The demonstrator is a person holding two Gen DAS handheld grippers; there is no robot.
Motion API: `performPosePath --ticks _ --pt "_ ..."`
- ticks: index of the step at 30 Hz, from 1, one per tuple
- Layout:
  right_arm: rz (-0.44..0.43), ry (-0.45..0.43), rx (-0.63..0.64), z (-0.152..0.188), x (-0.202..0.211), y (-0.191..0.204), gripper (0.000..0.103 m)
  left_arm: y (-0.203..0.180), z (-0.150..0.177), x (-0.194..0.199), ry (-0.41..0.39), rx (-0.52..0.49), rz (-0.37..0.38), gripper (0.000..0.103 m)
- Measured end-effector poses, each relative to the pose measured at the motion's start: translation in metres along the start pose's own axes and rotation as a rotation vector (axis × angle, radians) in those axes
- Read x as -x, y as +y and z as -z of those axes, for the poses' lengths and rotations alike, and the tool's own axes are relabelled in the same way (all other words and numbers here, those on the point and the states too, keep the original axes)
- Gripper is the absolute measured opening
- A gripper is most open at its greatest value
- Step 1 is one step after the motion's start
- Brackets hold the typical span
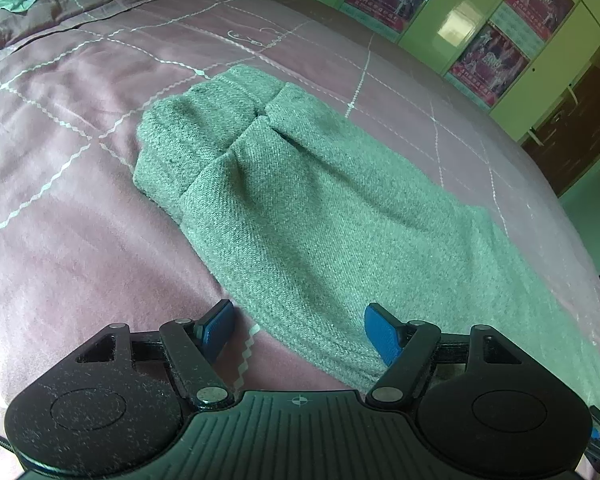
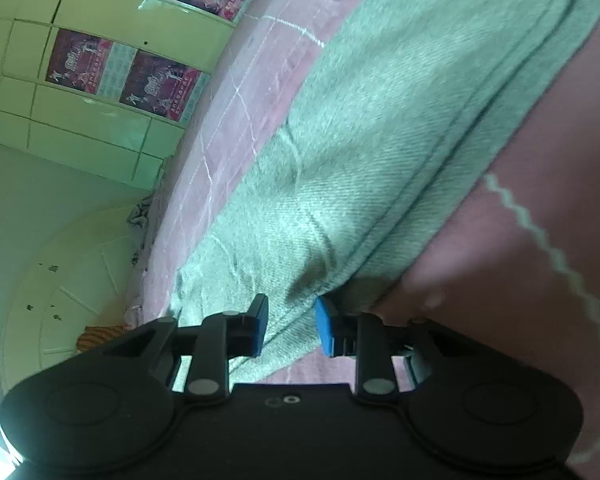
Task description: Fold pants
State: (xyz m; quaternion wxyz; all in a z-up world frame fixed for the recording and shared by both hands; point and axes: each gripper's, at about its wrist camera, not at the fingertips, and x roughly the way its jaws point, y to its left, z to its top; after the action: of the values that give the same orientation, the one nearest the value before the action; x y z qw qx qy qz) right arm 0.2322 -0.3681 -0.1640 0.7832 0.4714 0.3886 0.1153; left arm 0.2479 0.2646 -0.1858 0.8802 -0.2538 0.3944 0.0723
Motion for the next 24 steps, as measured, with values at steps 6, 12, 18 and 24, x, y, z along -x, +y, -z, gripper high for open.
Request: performPosePath --ticks 6,12,18,24 --pt "0.003 -0.023 0.031 0.006 -0.003 0.002 0.004 0.001 0.001 0.0 -0.001 0.005 0.011 0.073" --pt "-0.02 -0.069 0.105 0.024 0.022 0.012 0.003 0.003 0.0 0.0 -0.001 0.008 0.018 0.073" --pt "0.048 -0.039 0.111 0.028 0.002 0.005 0.002 0.004 0.001 0.0 -0.002 0.004 0.018 0.073" --pt "0.038 -0.201 0.035 0.013 0.048 -0.007 0.02 0.003 0.002 0.0 -0.004 0.008 0.021 0.073"
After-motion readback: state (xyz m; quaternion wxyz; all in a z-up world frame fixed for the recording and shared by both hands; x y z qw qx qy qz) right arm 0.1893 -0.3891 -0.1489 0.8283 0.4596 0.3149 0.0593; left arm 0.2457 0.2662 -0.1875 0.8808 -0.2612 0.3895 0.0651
